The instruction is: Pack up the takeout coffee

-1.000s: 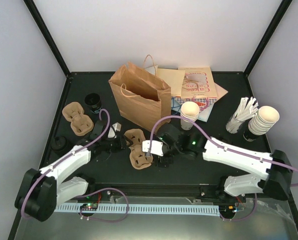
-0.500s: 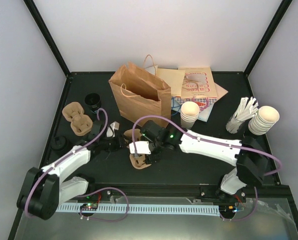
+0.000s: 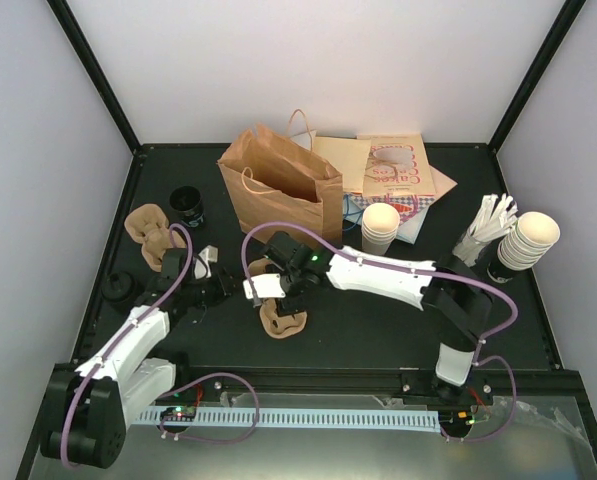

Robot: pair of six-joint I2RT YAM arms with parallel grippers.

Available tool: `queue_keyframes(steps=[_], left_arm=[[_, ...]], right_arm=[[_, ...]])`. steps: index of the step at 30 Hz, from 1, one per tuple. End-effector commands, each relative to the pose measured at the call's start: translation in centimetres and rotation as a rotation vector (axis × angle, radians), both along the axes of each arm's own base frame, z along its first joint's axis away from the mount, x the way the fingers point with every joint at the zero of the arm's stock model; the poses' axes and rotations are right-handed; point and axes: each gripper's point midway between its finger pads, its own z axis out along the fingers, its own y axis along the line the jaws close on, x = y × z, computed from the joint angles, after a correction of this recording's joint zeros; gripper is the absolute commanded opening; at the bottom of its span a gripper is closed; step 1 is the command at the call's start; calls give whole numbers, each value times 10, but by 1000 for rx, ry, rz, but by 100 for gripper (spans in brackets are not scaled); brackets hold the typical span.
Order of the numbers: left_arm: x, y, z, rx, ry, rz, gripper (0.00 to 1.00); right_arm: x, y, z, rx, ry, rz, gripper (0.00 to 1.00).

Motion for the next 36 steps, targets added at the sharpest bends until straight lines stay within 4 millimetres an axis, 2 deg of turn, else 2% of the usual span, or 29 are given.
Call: queue_keyframes(steps=[1,6,13,17,22,26,33,36], left_arm=[[-5,-2,6,-29,-19,-42,42],[-6,-6,14,-57,-22,-79,43],[-6,4,28,-46,-56,-55,44],[-4,7,33,-50,-68,-38,44],[-2,11,37,-48,-75,-27,44],[-2,14,41,-41,-83,-24,44],[-6,14,45,-53,-86,-32,44],[-6,14,53,-56,-103,-23,44]], right_arm=[[1,5,-12,-40,11,82,78],[11,7,-25,-82,-4,91,78],[24,1,-48,-153,-10,99,73],[27,3,-52,-158,-12,105,71],[28,9,-52,-149,-7,118,62],[29,11,-49,-144,-13,123,44],[24,14,-37,-109,-4,129,41],[22,12,-22,-88,-9,126,40]])
